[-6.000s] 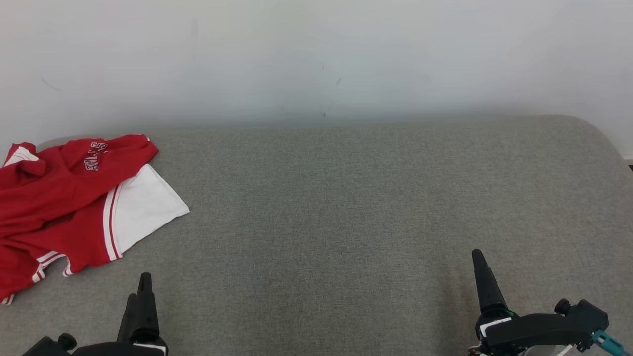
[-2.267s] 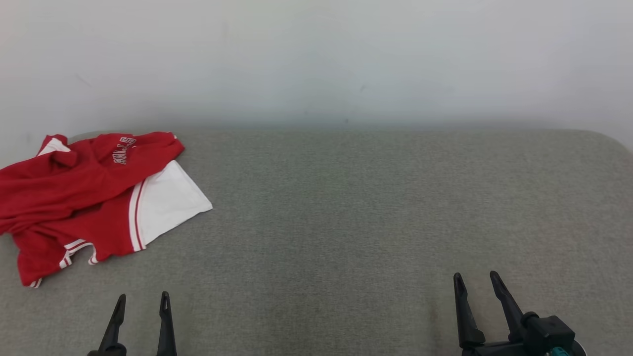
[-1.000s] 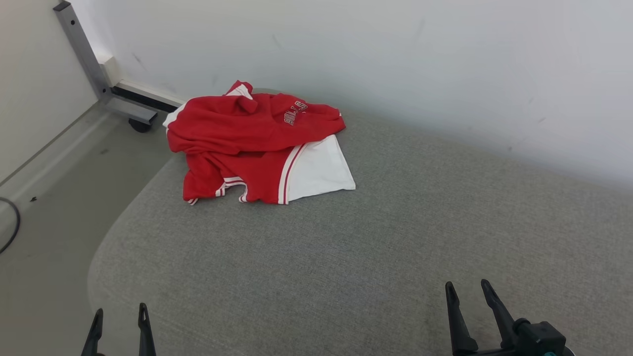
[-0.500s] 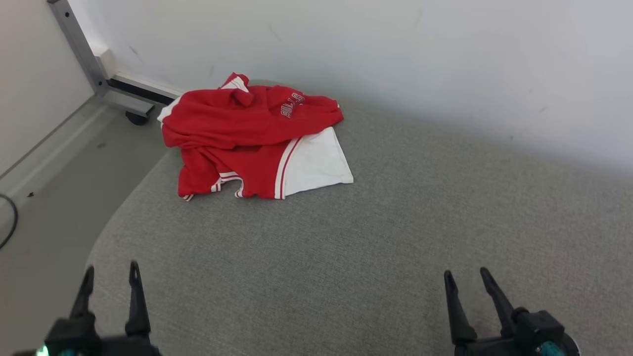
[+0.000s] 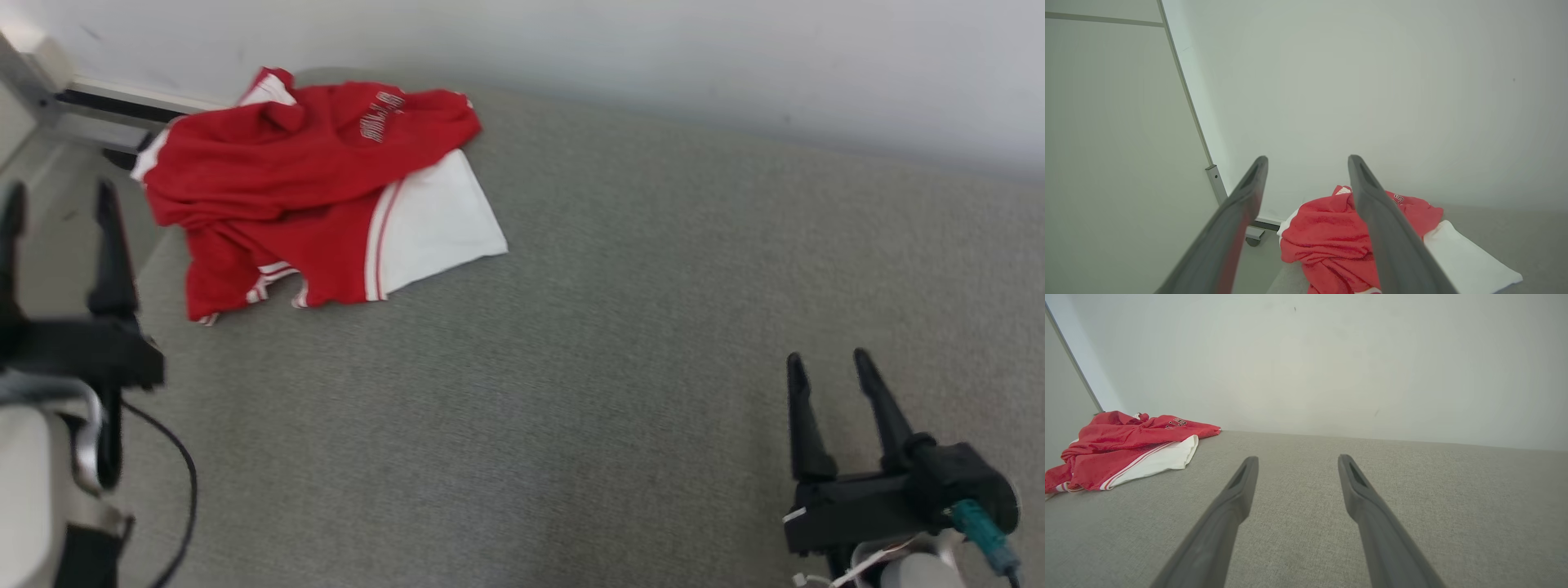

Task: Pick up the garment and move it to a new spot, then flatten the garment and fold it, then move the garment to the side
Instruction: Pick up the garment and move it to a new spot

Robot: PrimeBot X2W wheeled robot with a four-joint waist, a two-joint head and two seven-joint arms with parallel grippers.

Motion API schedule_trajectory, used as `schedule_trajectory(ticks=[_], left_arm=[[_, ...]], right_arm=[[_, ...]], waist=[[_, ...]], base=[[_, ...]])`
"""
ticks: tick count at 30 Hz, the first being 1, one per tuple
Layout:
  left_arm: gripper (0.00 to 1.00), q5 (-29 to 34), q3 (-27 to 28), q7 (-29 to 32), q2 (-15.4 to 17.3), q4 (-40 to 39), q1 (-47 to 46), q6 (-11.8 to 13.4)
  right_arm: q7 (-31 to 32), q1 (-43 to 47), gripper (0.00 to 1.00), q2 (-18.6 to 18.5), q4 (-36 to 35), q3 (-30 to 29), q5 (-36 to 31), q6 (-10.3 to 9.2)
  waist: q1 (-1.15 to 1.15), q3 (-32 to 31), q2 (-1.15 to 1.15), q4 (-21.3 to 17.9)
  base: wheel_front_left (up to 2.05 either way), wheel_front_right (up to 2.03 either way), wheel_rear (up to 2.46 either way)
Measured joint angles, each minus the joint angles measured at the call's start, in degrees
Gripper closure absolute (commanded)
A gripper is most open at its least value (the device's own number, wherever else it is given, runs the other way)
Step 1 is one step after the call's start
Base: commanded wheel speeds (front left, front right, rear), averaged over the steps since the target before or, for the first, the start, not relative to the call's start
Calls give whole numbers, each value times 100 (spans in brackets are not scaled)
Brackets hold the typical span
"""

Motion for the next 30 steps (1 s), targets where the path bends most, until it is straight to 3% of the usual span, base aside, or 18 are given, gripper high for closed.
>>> schedule_trajectory(ticks=[7,15,30], left_arm=[[0,-115,43,166,487,478,-1057,-45],[0,-222,187,360,994,1355,-1881,-40],[0,-363,-300,1440,1515,3173,-2864,-68]], right_arm=[[1,-165,0,-158,-405,-293,43,0],[1,-264,0,-127,-734,-196,73,0],[1,-499,0,-153,-918,-226,86,0]], waist=[[0,530,0,-511],[-1,1055,0,-1138],[-1,1870,0,-1821]], base=[[0,0,0],[0,0,0],[0,0,0]])
